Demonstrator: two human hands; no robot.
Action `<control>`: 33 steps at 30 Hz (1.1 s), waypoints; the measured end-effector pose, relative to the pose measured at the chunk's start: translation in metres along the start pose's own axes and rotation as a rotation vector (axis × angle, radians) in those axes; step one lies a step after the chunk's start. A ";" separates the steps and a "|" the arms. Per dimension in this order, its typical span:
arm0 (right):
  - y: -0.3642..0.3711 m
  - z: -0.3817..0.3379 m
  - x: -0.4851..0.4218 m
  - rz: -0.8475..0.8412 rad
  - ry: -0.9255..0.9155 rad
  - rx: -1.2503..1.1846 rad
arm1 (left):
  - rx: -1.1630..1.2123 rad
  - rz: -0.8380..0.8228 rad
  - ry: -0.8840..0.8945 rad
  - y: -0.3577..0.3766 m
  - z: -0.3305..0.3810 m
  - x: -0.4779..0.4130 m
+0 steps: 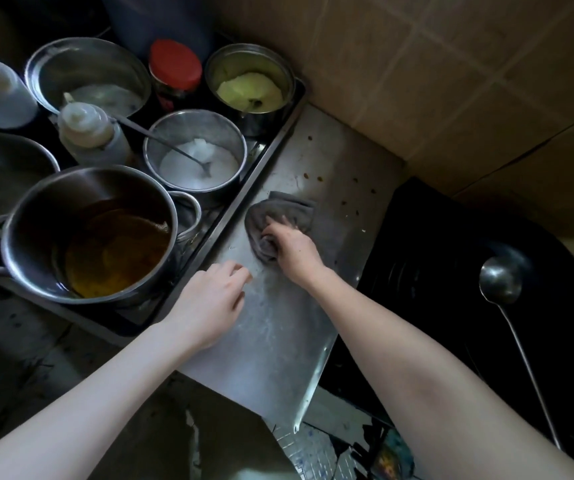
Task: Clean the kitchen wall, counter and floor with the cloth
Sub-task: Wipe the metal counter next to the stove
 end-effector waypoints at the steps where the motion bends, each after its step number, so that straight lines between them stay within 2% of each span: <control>1: -0.002 0.001 -0.003 -0.002 -0.019 -0.001 | 0.000 0.006 -0.005 -0.001 -0.001 -0.002; 6: -0.038 0.053 -0.003 0.149 0.078 -0.133 | 0.035 0.010 -0.016 -0.002 -0.001 -0.018; 12: -0.077 0.132 0.019 0.385 0.385 -0.246 | 0.053 0.025 -0.005 -0.001 0.007 -0.036; 15: -0.083 0.141 0.020 0.449 0.471 -0.258 | 0.064 0.059 -0.009 -0.005 0.007 -0.040; 18: -0.077 0.122 0.012 0.429 0.427 -0.238 | 0.077 0.076 -0.015 -0.006 0.006 -0.042; 23: -0.059 0.078 -0.017 0.253 0.183 -0.091 | 0.080 0.087 -0.031 -0.001 0.001 -0.047; 26: -0.061 0.072 -0.027 0.170 0.079 -0.093 | 0.111 0.086 -0.038 0.000 -0.001 -0.054; 28: -0.070 0.084 -0.027 0.185 0.098 -0.127 | 0.113 0.090 -0.035 -0.002 0.000 -0.061; 33: -0.098 0.131 -0.016 0.329 0.280 -0.219 | 0.099 0.117 -0.035 -0.014 0.007 -0.082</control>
Point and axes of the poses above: each hand's wrist, its own x-axis away from the middle knuckle, its own y-axis out of the palm, z = x × y, the point moved 10 cm from there along -x, towards the middle knuckle, and after that the axes turned 5 degrees about -z, right-handed, at the moved point
